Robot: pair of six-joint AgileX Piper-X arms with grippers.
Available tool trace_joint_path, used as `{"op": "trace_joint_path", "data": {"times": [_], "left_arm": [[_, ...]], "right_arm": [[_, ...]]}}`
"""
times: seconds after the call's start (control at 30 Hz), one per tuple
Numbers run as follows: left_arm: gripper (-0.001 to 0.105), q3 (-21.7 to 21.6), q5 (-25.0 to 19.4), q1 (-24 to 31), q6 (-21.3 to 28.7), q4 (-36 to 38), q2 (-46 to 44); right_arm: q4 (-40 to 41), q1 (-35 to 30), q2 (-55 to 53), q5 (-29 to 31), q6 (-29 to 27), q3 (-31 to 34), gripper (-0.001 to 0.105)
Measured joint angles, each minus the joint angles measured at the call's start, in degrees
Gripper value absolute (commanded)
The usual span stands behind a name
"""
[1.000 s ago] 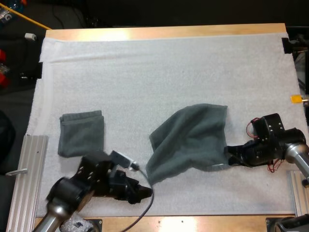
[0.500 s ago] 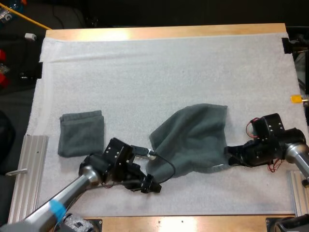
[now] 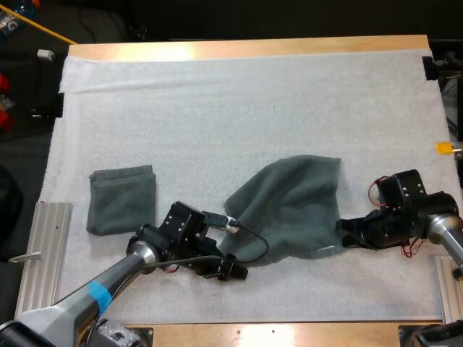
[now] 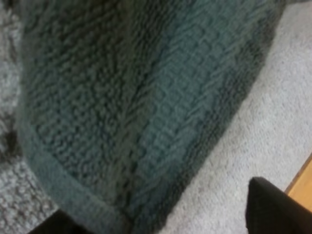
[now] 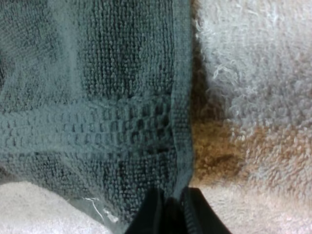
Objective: Pick towel from pile, fold and stack
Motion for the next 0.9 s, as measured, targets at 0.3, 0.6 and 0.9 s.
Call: {"op": "trace_joint_path", "data": {"times": [0.3,0.6,0.9], "left_arm": [[0.000,0.0,0.0,0.0,-0.2,0.0,2.4],[0.000,0.0,3.9,0.0,-0.4,2.0,-0.9],[0.000,-6.4,5.2,0.0,-0.4,11.0,-16.0]], "right_arm": [[0.0,0.0,0.0,0.0,-0.6,0.0,0.000],[0.1,0.0,-4.6,-0.5,-0.7,0.0,0.000],[3.3,0.0,-21.0,-0.5,2.5,-0.7,0.000]]}}
